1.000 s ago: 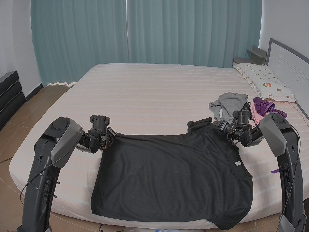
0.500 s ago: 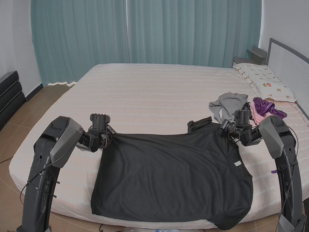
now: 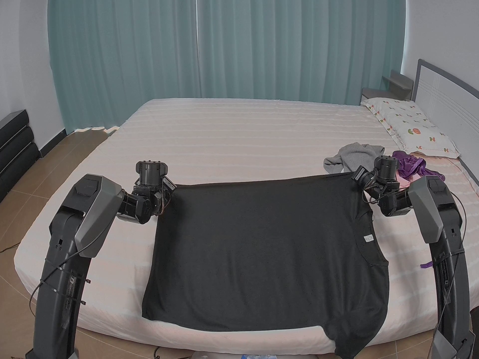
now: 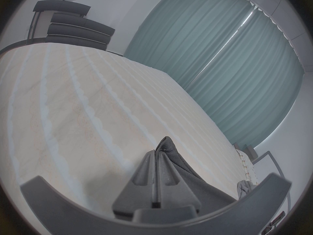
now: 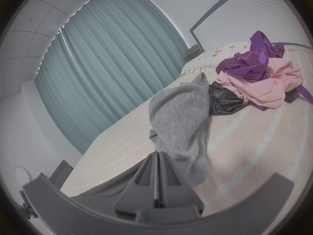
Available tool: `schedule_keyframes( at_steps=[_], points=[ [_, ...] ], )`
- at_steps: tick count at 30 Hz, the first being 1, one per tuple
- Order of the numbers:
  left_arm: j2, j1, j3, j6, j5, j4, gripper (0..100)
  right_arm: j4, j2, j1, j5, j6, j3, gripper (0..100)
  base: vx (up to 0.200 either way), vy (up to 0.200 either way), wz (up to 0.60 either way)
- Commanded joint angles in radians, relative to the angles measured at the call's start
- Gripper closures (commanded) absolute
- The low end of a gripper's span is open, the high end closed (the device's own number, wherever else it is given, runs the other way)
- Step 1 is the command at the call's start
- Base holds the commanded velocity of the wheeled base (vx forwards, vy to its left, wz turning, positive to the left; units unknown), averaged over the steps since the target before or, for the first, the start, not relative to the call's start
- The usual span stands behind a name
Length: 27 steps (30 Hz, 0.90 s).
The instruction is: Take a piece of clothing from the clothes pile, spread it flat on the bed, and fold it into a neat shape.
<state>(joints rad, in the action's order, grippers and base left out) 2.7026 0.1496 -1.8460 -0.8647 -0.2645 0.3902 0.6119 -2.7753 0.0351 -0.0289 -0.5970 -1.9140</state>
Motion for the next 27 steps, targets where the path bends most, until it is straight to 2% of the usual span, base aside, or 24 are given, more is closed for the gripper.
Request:
schedule_keyframes(
  at_steps=[1, 11, 12, 15, 16, 20, 23, 27],
  points=[
    [0.005, -0.002, -0.016, -0.002, -0.001, -0.001, 100, 0.0, -0.035, -0.023, 0.014, 0.0, -0.036, 100, 0.0, 0.0, 0.0],
    [0.029, -0.001, -0.002, -0.002, 0.001, -0.004, 100, 0.005, -0.07, -0.04, 0.021, 0.011, -0.023, 100, 0.0, 0.0, 0.0],
    [0.031, -0.001, 0.001, -0.004, 0.002, -0.005, 100, 0.0, -0.061, -0.041, 0.02, 0.011, 0.001, 0, 0.0, 0.0, 0.0],
    [0.031, -0.001, 0.021, -0.004, 0.007, -0.017, 100, 0.008, -0.015, -0.043, 0.007, 0.01, 0.084, 0, 0.0, 0.0, 0.0],
    [0.028, -0.001, 0.028, -0.004, 0.008, -0.027, 0, 0.009, 0.002, -0.041, 0.004, 0.006, 0.116, 0, 0.0, 0.0, 0.0],
    [0.011, -0.002, 0.054, -0.007, 0.008, -0.034, 0, 0.02, 0.074, -0.029, -0.014, -0.003, 0.204, 0, 0.0, 0.0, 0.0],
    [-0.089, -0.012, 0.175, -0.008, 0.016, -0.016, 0, 0.025, 0.183, -0.011, -0.045, -0.012, 0.328, 0, 0.0, 0.0, 0.0],
    [-0.236, -0.021, 0.369, -0.043, 0.07, 0.027, 0, 0.029, 0.33, -0.011, -0.101, -0.076, 0.541, 0, 0.0, 0.0, 0.0]
  ],
)
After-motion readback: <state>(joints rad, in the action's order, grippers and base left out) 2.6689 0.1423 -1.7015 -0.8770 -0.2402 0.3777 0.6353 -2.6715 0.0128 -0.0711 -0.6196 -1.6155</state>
